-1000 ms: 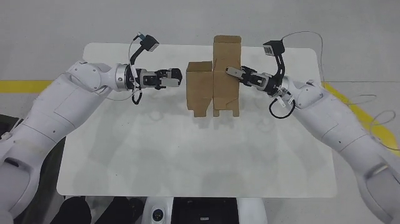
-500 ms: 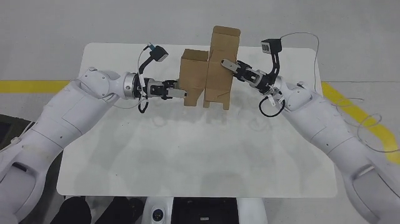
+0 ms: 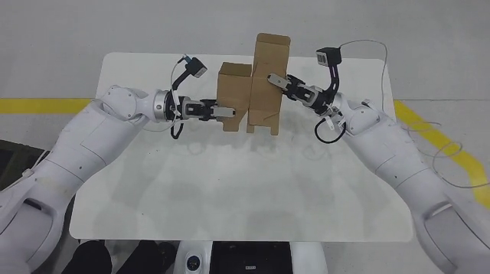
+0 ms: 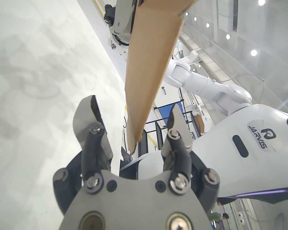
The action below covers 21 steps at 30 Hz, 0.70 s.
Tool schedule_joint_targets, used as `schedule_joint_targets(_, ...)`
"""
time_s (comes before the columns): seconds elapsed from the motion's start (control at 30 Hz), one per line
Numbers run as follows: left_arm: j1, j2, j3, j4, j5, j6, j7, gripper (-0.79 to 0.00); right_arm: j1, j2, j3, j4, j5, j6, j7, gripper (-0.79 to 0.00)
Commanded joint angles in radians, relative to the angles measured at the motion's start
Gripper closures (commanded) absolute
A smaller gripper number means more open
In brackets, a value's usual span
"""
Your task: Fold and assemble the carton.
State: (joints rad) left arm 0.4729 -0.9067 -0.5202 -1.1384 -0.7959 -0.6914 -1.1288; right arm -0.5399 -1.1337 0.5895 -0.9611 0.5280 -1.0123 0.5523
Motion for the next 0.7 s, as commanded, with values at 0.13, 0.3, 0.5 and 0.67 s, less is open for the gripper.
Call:
schedule_joint_targets(0.13,0.006,-0.015,-0.023,0.021,-0.012,0.022,-0.022,0.000,-0.007,-0.012,0.024,0.011,-0.002,0.000,0.026,-0.157)
schedule_joint_targets(0.3,0.007,-0.024,-0.045,0.035,-0.025,0.053,-0.052,0.000,-0.011,-0.019,0.050,0.024,0.003,0.000,0.040,-0.785)
schedule_joint_targets(0.5,-0.020,-0.030,-0.079,0.090,-0.034,0.132,-0.132,0.000,-0.011,-0.002,0.102,0.047,-0.023,0.006,0.116,-0.785)
schedule_joint_targets(0.67,-0.059,-0.036,-0.095,0.134,-0.012,0.209,-0.209,0.000,-0.022,0.034,0.151,0.031,-0.004,0.069,0.283,-0.785)
